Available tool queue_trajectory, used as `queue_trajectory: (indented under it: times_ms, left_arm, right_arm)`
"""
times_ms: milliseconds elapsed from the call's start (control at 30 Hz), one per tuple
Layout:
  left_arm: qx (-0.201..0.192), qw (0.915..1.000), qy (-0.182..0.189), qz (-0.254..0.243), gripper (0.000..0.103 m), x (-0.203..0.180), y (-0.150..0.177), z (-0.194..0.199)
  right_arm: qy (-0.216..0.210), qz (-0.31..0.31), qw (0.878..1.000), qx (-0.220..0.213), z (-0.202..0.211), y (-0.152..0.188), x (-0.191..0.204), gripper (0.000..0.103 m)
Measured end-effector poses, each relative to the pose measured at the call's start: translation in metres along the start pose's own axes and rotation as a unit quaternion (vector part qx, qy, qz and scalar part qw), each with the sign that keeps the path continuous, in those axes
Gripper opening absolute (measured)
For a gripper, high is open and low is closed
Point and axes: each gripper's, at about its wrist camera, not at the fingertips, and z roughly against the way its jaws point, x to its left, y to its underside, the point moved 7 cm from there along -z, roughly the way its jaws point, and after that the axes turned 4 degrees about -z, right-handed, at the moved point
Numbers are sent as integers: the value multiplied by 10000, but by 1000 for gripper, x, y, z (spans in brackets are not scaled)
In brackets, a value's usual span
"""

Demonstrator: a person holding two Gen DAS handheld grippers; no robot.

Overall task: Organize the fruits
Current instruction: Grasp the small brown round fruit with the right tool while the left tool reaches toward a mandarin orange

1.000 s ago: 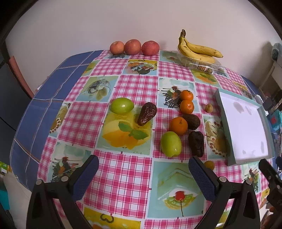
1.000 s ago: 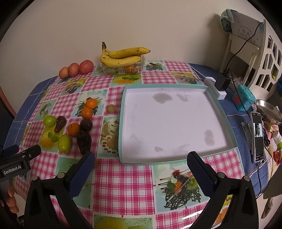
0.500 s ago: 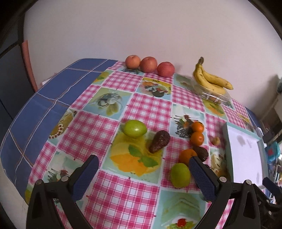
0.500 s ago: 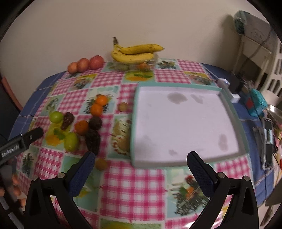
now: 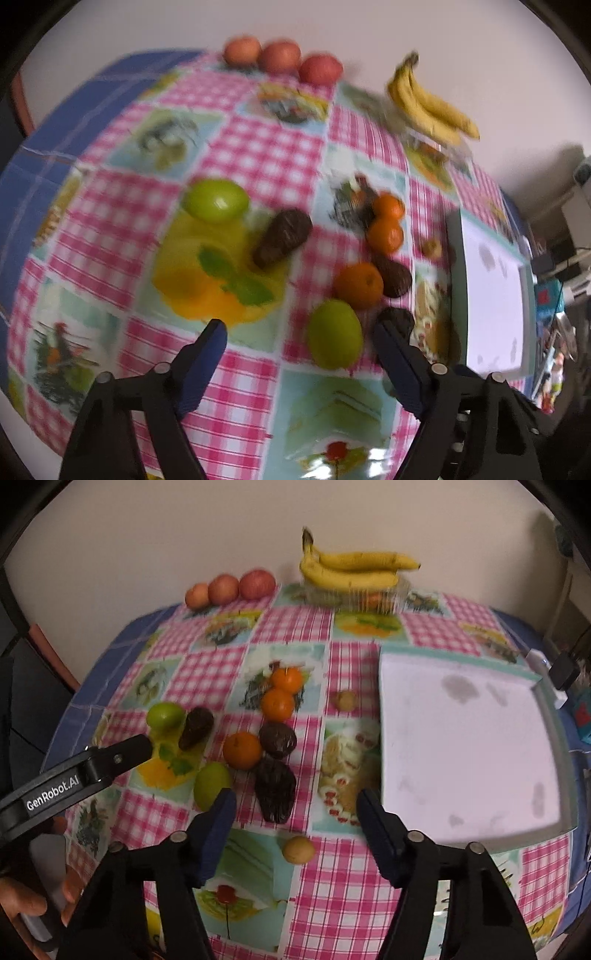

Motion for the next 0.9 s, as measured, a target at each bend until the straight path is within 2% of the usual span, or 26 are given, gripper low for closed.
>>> queue_trajectory:
  times_ms: [100, 200, 333, 433, 500, 600, 767, 900]
  left_arm:
    - [230, 9997, 116, 27, 72, -4, 7, -12]
    - [355, 9993, 150, 34, 67, -8, 9, -20]
    - [479, 9985, 253, 55, 65, -13, 11, -30]
    - [547, 9977, 384, 95, 61, -17, 10, -36]
    - [567, 9970, 513, 83, 51, -20, 11, -35]
    - [595, 9963, 614, 26, 42, -26, 12, -36]
    - [544, 9968, 587, 74, 42, -23, 13, -32]
    - [343, 9969, 652, 266, 42, -14, 11, -19]
  right_arm:
    - [37, -7, 9991, 419, -21, 11, -4, 54]
    - [147, 18, 9974, 705, -37, 22, -8, 54]
    - [200, 75, 9967, 777, -44, 27, -9, 53]
    - [221, 142, 9961, 845, -49, 29, -8, 49]
    - [256, 181, 9956, 886, -52, 28, -6, 46]
    - [254, 166, 9953, 918, -54, 29, -8, 40]
    - [171, 124, 9951, 971, -53, 32, -10, 29]
    - [101, 96, 9953, 953, -50, 32, -10, 28]
